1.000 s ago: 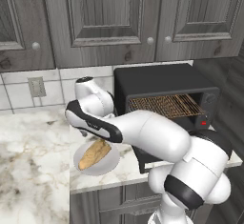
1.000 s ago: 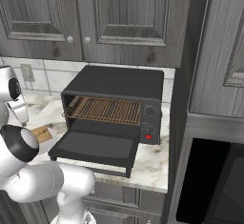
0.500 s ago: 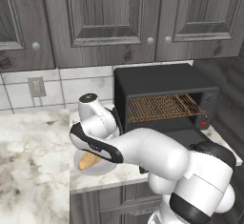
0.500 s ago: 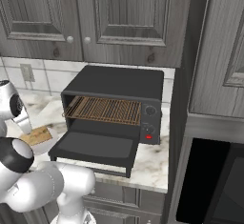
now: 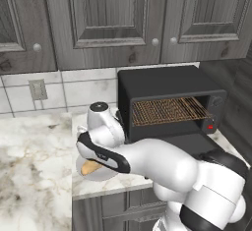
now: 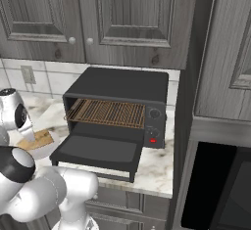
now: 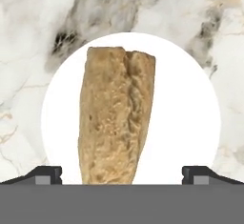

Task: Pull the toaster oven rack outwards. Pick up the baguette from the plate and place it on the toaster oven rack. Close the toaster oven door fully and set the temperature to the lowest setting.

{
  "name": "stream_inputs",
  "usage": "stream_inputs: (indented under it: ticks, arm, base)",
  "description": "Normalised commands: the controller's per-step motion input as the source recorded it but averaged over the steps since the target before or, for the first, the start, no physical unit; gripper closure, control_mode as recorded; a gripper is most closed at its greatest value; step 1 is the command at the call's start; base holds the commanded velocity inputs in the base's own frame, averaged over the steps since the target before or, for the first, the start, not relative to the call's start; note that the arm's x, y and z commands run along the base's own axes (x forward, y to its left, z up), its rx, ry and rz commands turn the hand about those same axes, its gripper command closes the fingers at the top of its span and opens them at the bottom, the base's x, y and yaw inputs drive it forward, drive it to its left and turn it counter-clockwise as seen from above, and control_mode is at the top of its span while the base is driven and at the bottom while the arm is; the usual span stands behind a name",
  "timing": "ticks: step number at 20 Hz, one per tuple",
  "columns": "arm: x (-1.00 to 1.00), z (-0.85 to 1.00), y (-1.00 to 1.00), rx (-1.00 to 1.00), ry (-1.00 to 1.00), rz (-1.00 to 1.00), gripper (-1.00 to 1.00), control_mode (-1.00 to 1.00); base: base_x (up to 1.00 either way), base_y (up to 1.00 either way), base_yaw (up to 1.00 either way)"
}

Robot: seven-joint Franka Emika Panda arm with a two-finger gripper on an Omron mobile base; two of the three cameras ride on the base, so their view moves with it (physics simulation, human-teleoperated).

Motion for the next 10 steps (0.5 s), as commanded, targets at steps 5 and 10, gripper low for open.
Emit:
stream_inputs:
  ticks: [5, 10]
  arm:
    - [-0.02, -0.38, 0.00, 0.02, 0.03, 0.00, -1.00, -1.00]
    - [0.00, -0.26, 0.00, 0.00, 0.00, 0.00, -1.00, -1.00]
  base:
    - [0.00, 0.00, 0.00]
    - [0.00, 0.00, 0.00]
